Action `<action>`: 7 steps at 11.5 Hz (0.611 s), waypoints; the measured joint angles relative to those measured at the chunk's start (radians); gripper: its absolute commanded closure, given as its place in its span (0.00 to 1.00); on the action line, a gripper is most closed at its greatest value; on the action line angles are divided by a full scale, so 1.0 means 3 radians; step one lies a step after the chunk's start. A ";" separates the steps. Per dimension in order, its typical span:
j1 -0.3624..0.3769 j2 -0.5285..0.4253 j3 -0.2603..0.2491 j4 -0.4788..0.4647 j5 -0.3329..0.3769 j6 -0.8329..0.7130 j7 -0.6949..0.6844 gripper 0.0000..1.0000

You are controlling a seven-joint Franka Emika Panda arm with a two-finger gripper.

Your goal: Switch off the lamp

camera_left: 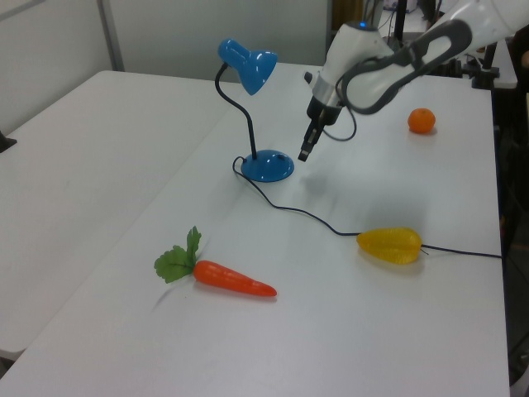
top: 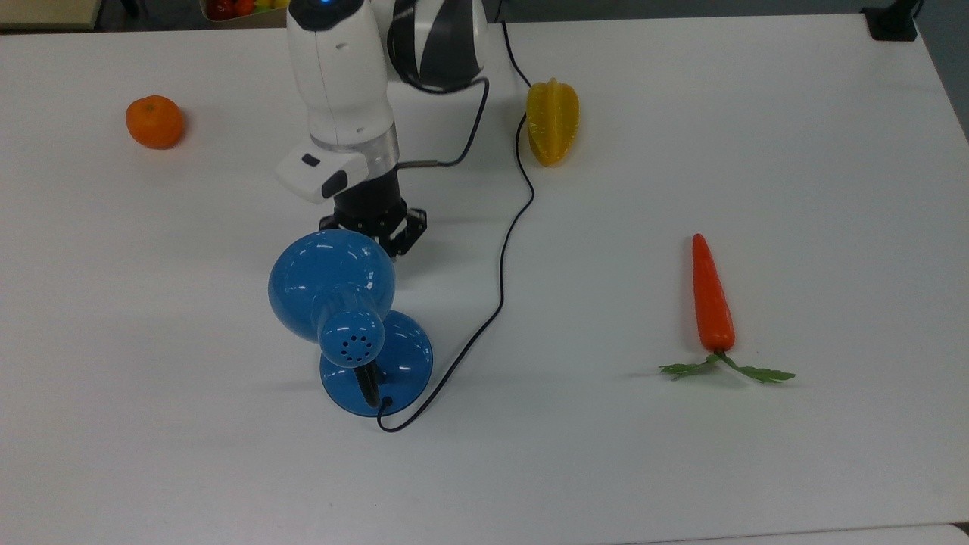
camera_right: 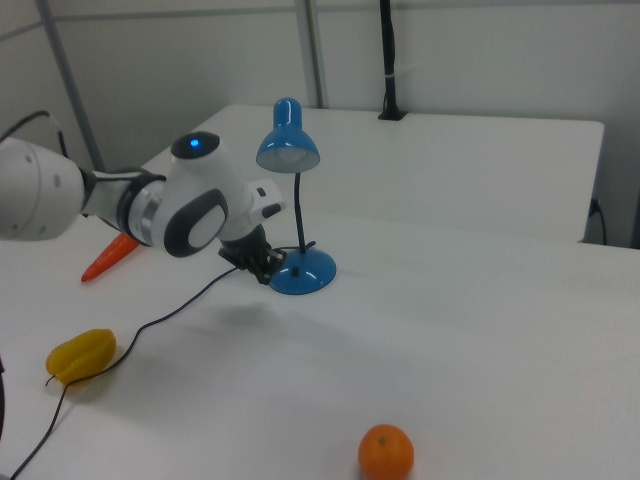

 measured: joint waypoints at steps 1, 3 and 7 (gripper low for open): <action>-0.0001 -0.0118 -0.0001 -0.0007 0.0000 -0.0192 0.0000 0.00; -0.0005 -0.0294 -0.0005 -0.0024 0.0000 -0.0477 0.0000 0.00; -0.0013 -0.0777 -0.0129 -0.0015 -0.0008 -0.1353 0.0028 0.00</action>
